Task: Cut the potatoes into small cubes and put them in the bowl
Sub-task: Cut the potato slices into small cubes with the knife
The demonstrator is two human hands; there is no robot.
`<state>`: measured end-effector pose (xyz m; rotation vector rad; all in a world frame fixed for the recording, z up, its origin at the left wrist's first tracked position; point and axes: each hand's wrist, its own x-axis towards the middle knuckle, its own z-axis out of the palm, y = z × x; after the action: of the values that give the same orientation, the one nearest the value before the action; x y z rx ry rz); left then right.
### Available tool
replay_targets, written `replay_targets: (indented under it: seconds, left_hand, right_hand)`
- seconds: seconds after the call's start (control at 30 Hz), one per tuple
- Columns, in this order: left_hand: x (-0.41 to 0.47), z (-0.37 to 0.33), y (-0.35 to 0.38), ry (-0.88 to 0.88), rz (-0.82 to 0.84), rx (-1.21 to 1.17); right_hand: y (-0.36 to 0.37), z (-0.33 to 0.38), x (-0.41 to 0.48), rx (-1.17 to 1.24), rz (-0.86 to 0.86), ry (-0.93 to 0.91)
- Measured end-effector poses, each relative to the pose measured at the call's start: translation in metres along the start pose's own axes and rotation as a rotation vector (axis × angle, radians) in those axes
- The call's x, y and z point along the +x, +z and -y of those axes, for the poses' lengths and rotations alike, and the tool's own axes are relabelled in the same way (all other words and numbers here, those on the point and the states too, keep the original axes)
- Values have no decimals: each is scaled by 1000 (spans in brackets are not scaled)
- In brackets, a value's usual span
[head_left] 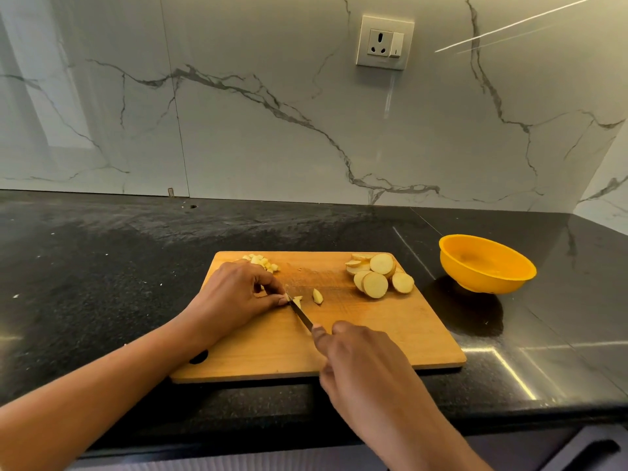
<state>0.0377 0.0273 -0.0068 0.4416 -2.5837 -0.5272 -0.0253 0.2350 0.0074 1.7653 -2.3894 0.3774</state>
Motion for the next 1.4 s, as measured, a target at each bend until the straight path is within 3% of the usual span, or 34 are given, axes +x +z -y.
replay_targets:
  seconds: [0.27, 0.6, 1.23, 1.4]
  left_hand:
    - [6, 3, -9, -128, 112, -59]
    - [4, 1, -5, -93, 57, -55]
    - [5, 11, -1, -63, -46, 93]
    - [7, 12, -6, 57, -121, 38]
  right_hand:
    - [-15, -14, -2, 106, -107, 68]
    - [7, -1, 11, 101, -142, 66]
    - [0, -1, -1, 7, -37, 19]
    - [-11, -13, -9, -12, 13, 35]
